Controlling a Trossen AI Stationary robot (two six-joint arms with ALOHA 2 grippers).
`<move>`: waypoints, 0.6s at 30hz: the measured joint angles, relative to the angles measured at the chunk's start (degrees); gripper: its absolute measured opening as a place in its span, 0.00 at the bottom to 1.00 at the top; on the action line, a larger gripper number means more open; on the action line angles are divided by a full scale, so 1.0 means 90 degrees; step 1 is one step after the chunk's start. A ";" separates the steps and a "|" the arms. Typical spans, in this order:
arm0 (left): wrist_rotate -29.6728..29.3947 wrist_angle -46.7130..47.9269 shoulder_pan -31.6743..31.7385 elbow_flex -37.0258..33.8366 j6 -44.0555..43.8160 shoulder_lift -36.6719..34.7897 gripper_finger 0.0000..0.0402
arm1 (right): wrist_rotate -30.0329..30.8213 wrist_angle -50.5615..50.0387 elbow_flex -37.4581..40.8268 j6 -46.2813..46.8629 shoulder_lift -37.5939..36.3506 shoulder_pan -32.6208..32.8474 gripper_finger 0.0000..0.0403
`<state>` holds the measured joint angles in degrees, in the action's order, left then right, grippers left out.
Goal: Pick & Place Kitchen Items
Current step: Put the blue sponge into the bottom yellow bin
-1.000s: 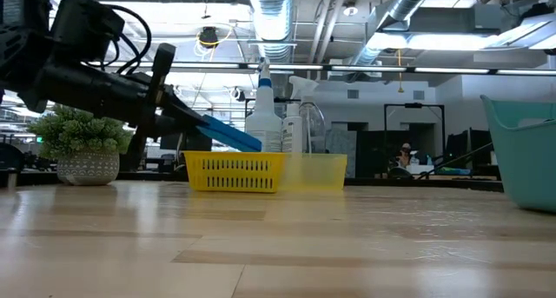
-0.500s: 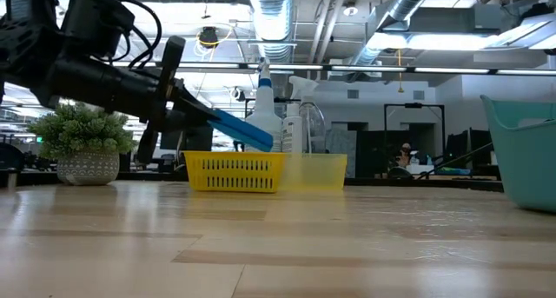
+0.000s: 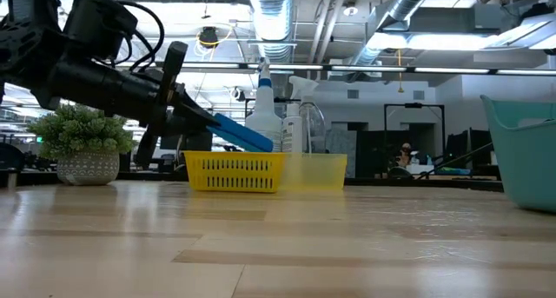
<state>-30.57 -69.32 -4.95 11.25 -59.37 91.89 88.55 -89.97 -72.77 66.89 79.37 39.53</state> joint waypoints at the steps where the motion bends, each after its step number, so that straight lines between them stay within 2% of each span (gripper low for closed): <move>1: 0.0002 -0.0024 0.0028 0.0003 -0.0046 0.0067 0.01 | 0.0000 0.0000 0.0000 0.0000 0.0000 0.0000 0.72; 4: 0.0006 -0.0086 0.0106 0.0046 -0.0229 0.0390 0.01 | 0.0000 0.0000 0.0000 0.0000 0.0000 0.0000 0.72; 9: 0.0028 -0.0772 0.0131 0.0058 -0.0117 0.0820 0.01 | -0.0019 0.0000 0.0000 0.0000 0.0000 0.0000 0.72; 18: 0.0073 -0.0911 0.0129 0.0056 -0.0176 0.0933 0.02 | -0.0022 0.0000 0.0000 0.0000 0.0000 0.0000 0.72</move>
<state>-29.91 -77.52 -3.79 11.75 -60.96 100.29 88.36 -89.97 -72.77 66.89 79.37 39.53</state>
